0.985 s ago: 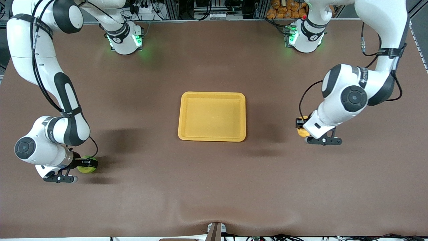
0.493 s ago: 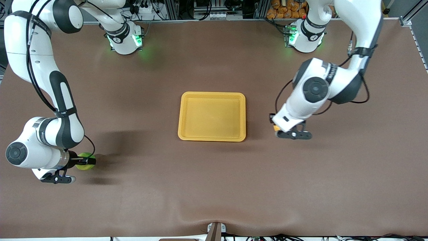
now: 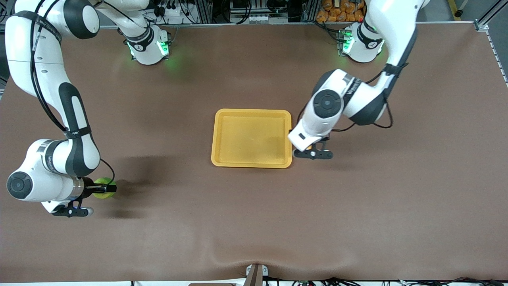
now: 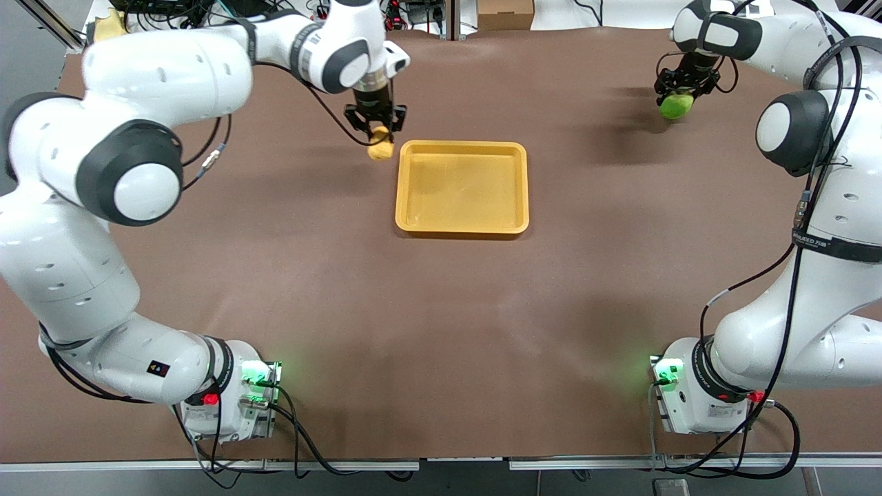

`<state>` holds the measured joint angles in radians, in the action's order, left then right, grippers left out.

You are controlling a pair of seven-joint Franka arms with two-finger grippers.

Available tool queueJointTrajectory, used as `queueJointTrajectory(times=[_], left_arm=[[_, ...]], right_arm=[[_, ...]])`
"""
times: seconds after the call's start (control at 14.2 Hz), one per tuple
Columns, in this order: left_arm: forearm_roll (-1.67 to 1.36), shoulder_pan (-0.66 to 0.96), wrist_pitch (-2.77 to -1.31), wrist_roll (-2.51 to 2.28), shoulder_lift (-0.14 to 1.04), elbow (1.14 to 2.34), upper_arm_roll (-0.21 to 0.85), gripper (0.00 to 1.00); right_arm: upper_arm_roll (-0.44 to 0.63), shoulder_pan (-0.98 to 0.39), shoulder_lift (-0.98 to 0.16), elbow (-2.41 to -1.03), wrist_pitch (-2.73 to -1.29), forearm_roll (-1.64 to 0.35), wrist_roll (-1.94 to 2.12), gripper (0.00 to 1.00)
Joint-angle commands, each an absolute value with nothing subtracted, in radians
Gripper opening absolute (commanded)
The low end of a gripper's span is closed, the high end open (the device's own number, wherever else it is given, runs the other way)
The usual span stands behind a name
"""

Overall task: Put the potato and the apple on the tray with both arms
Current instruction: 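Carry the yellow potato with the left gripper over the tray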

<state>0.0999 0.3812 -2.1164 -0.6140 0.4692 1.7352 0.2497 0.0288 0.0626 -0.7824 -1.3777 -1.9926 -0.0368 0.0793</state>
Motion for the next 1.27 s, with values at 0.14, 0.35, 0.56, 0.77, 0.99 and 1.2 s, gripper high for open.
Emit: queueJointTrajectory(times=[0.14,0.35,0.56,0.77,0.99,1.2], left_arm=[[0.124,0.478,-2.092,-0.712,0.577,1.629,0.242,0.07],[0.159,0.512,-2.095,-0.716,0.594,1.637,0.239,0.08],[0.195,0.528,-2.095,-0.756,0.624,1.637,0.239,0.08],[0.219,0.544,-2.103,-0.804,0.65,1.632,0.239,0.09],[0.219,0.551,-2.105,-0.819,0.67,1.629,0.239,0.13],[0.219,0.554,-2.105,-0.827,0.676,1.629,0.239,0.5]], right_arm=[[0.032,0.029,-0.73,-1.335,-1.835,-0.035,0.051,0.0],[0.025,0.029,-0.674,-1.335,-1.744,-0.049,0.049,0.0],[0.008,0.02,-0.591,-1.338,-1.675,-0.051,0.051,0.0],[0.008,0.008,-0.54,-1.338,-1.594,-0.072,0.048,0.0],[0.009,-0.029,-0.493,-1.342,-1.53,-0.075,0.045,0.0],[0.008,-0.044,-0.469,-1.347,-1.491,-0.09,0.002,0.0]])
